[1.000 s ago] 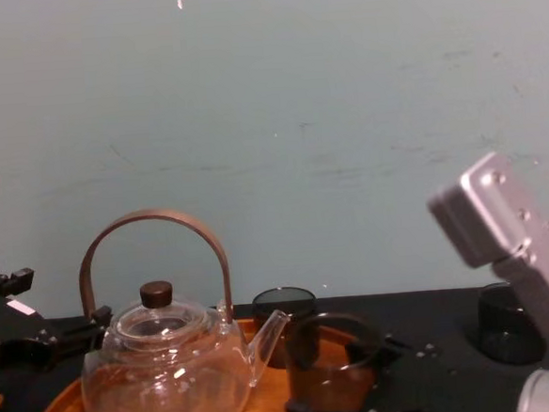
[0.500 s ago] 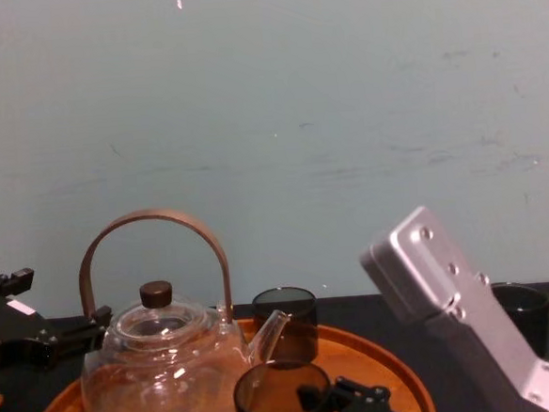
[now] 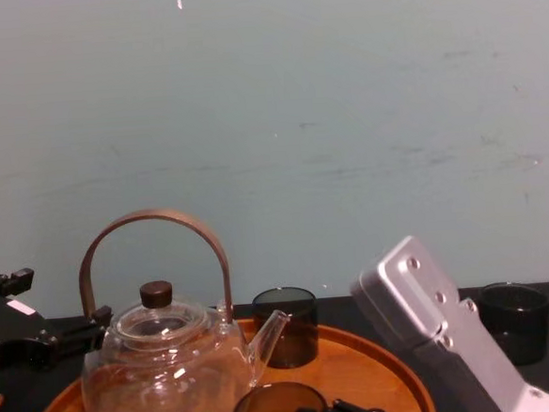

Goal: Pick up the glass from the table and place it on the tray.

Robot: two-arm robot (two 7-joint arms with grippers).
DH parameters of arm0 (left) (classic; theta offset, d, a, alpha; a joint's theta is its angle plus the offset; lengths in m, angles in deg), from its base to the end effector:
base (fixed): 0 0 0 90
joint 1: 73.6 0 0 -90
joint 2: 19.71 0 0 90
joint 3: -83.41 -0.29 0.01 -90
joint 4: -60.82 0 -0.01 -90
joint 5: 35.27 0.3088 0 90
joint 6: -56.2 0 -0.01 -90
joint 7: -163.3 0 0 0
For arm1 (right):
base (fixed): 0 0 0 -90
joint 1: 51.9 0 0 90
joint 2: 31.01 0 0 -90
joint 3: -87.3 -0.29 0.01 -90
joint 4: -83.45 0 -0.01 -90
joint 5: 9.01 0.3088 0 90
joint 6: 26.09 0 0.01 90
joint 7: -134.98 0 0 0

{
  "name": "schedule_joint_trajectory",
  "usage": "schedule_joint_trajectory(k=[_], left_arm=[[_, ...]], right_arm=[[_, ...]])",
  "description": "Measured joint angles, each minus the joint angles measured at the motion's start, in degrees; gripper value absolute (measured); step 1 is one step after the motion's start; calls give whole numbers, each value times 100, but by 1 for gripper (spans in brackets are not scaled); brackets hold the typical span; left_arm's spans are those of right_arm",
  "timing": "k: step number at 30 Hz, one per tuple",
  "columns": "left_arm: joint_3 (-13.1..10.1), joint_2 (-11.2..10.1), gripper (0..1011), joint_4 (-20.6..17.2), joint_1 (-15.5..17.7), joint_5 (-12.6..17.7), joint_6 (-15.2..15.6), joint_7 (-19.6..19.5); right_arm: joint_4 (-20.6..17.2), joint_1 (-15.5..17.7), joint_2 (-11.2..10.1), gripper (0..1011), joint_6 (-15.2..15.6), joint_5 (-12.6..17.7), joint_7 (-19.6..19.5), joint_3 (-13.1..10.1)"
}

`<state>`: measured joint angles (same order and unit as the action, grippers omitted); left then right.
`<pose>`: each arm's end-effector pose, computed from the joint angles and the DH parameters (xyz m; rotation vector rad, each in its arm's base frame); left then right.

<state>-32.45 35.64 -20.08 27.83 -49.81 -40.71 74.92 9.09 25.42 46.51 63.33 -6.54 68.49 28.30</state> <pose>0.3581 0.0827 -0.3023 0.3046 -0.2852 1.2480 0.3532 0.0748 -0.3422 -0.3084 -0.0701 -0.6819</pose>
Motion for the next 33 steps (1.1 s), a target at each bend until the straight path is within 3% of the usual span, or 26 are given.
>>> schedule_joint_trajectory(k=[26,29,33], left_arm=[[0,0,1010,0,0,0,0,0],[0,0,1010,0,0,0,0,0],[0,0,1010,0,0,0,0,0]], right_arm=[[81,-9,24,918,69,-74,-63,-12],[82,-8,16,991,79,-77,-63,-12],[81,-6,14,1002,79,-77,-62,-12]])
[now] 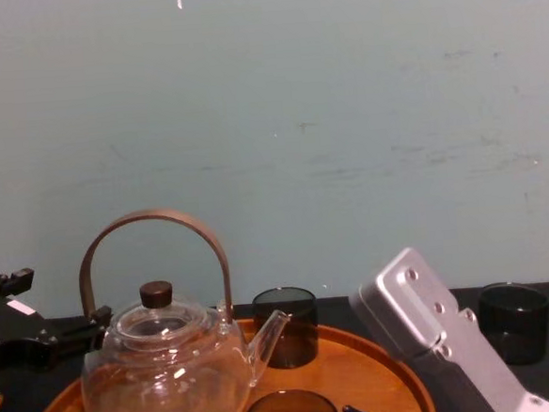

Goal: Pick up the glass from the table and place it on the tray.

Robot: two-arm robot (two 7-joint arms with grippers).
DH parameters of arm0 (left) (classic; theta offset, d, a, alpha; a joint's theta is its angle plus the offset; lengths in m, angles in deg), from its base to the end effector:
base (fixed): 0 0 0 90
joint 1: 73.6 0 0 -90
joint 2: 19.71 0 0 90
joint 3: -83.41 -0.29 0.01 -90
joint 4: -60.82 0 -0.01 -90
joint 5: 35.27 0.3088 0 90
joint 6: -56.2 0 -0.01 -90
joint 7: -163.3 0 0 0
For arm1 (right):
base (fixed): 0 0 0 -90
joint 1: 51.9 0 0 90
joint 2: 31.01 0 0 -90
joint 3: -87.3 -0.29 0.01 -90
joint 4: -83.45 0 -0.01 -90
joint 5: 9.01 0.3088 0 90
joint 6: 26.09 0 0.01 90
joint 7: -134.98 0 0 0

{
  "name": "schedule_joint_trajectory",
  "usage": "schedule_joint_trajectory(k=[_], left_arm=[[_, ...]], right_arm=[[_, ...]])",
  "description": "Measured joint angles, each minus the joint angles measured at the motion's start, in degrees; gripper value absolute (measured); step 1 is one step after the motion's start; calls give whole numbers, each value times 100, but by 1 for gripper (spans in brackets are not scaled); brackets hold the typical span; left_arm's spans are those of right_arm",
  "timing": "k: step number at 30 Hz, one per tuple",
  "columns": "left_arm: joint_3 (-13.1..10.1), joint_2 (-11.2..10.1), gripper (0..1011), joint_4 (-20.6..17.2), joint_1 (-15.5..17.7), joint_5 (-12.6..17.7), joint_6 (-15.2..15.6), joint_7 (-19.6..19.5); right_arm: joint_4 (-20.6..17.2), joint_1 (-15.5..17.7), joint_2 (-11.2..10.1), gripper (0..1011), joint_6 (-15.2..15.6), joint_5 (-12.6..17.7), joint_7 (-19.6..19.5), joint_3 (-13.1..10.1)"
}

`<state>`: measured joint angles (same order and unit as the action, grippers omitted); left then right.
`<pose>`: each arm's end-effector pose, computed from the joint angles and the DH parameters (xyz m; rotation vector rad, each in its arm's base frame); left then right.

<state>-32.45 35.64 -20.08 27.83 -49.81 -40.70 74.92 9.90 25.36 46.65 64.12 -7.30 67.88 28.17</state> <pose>0.3581 0.0827 -0.3023 0.3047 -0.2851 1.2480 0.3535 0.0735 -0.3458 -0.3351 -0.0627 -0.6962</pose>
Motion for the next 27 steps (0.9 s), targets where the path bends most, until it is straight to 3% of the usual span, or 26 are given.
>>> schedule_joint_trajectory(k=[11,27], left_arm=[[0,0,1010,0,0,0,0,0],[0,0,1009,0,0,0,0,0]], right_arm=[[-166,94,-93,1002,90,92,109,-40],[-851,599,-578,1002,256,294,100,-316]])
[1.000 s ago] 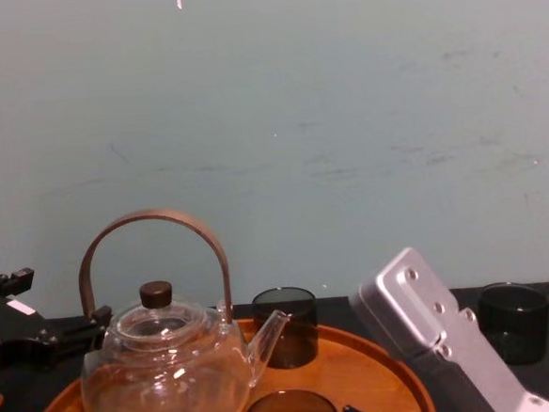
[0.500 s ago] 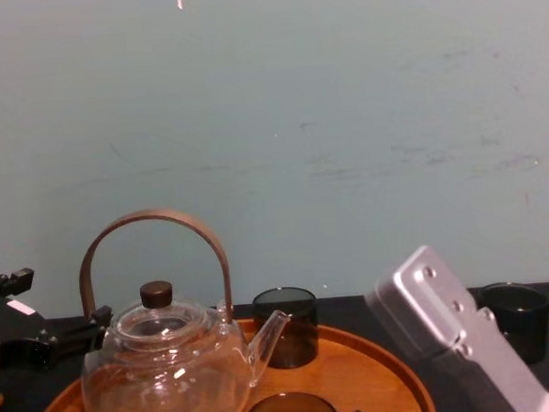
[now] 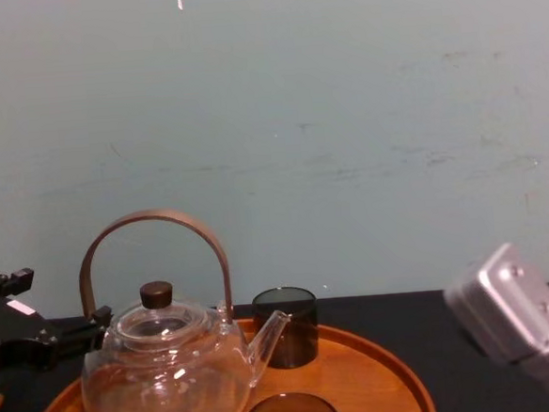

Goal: Pick up the glass from the table and place it on the tray.

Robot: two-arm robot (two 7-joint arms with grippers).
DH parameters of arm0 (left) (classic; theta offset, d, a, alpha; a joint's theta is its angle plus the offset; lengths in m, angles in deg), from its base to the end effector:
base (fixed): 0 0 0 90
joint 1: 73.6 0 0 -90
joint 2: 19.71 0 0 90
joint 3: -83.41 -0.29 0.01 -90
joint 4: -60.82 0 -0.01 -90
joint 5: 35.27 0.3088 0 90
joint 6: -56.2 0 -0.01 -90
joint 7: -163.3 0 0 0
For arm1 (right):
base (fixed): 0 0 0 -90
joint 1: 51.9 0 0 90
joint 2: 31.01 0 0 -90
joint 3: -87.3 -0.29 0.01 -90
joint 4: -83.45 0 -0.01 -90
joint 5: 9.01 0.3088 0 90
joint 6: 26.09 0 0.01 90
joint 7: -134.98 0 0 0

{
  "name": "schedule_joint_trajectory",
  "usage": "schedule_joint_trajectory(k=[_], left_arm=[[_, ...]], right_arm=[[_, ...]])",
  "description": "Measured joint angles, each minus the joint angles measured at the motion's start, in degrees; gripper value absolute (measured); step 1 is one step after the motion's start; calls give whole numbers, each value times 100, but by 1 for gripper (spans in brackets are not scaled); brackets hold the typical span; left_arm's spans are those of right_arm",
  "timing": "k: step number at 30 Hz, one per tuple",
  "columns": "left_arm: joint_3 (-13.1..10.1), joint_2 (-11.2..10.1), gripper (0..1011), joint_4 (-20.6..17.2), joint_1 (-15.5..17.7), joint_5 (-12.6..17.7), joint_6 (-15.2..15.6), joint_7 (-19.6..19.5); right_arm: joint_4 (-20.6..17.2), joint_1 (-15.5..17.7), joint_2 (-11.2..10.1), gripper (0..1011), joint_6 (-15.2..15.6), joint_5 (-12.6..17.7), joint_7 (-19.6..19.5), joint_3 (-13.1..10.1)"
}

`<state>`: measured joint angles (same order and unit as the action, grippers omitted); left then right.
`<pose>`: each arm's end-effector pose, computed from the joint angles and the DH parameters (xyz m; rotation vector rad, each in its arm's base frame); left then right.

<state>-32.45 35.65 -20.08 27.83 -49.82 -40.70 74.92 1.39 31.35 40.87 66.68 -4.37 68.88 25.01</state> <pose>0.3581 0.0827 -0.3023 0.3045 -0.2849 1.2480 0.3291 0.0362 -0.3379 -0.3440 -0.0287 -0.7186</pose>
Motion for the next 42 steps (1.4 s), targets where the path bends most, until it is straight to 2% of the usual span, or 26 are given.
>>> schedule_joint_trajectory(k=[6,14,20,30,42], left_arm=[[0,0,1010,0,0,0,0,0],[0,0,1009,0,0,0,0,0],[0,0,1010,0,0,0,0,0],[0,0,1010,0,0,0,0,0],[0,0,1010,0,0,0,0,0]], right_arm=[[-293,243,-206,1002,-10,79,-118,-225],[-587,509,-418,1002,40,282,-395,-793],[-719,678,-503,1002,26,424,-474,-1110],[-849,883,-545,1002,-21,518,-518,-1336],[-818,860,-557,1002,29,567,-557,-1532]])
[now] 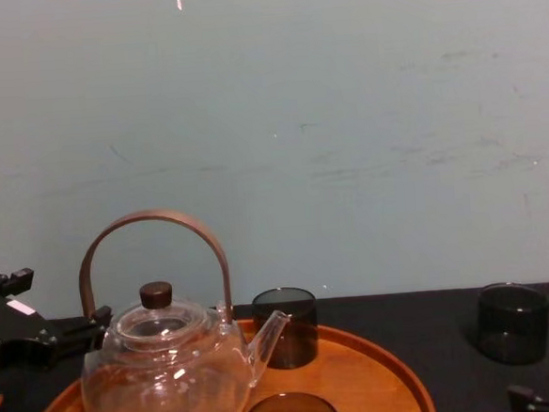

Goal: Pick up the glass from the table and place it on the tray.

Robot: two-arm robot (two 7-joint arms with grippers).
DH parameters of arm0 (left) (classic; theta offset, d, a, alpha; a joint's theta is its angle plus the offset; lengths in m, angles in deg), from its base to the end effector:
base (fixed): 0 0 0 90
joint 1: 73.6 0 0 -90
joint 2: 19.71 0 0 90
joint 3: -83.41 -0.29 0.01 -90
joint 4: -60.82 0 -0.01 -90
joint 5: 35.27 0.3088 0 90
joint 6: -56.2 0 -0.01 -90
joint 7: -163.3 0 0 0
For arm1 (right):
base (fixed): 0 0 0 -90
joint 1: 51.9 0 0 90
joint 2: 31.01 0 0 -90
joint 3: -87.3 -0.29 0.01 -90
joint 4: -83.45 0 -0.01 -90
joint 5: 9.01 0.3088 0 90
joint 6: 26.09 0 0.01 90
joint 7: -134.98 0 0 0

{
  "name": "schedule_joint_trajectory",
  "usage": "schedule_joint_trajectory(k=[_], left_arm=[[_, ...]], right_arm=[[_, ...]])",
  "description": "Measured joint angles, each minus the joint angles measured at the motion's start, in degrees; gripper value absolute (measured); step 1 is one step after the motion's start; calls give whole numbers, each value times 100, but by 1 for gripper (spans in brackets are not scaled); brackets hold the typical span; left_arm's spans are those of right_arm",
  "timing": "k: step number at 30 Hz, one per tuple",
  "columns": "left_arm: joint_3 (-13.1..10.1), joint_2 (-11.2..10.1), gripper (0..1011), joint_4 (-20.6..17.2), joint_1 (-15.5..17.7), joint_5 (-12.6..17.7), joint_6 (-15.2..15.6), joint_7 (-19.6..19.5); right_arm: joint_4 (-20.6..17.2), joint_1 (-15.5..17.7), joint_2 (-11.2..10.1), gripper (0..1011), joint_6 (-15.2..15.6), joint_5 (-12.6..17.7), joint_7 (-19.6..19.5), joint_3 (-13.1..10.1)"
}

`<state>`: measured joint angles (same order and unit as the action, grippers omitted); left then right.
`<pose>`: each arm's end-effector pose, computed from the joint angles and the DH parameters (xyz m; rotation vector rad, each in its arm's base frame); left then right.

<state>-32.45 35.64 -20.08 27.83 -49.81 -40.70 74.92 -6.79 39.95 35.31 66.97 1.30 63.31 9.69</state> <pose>0.3581 0.0827 -0.3023 0.3047 -0.2851 1.2480 0.3112 -0.0555 -0.3126 -0.2868 -0.0211 -1.0366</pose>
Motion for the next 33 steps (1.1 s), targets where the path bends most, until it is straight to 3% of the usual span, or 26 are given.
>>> schedule_joint_trajectory(k=[19,33], left_arm=[[0,0,1009,0,0,0,0,0],[0,0,1010,0,0,0,0,0]], right_arm=[[440,-406,170,1002,108,45,-70,-126],[644,-504,218,1002,154,63,-101,-188]])
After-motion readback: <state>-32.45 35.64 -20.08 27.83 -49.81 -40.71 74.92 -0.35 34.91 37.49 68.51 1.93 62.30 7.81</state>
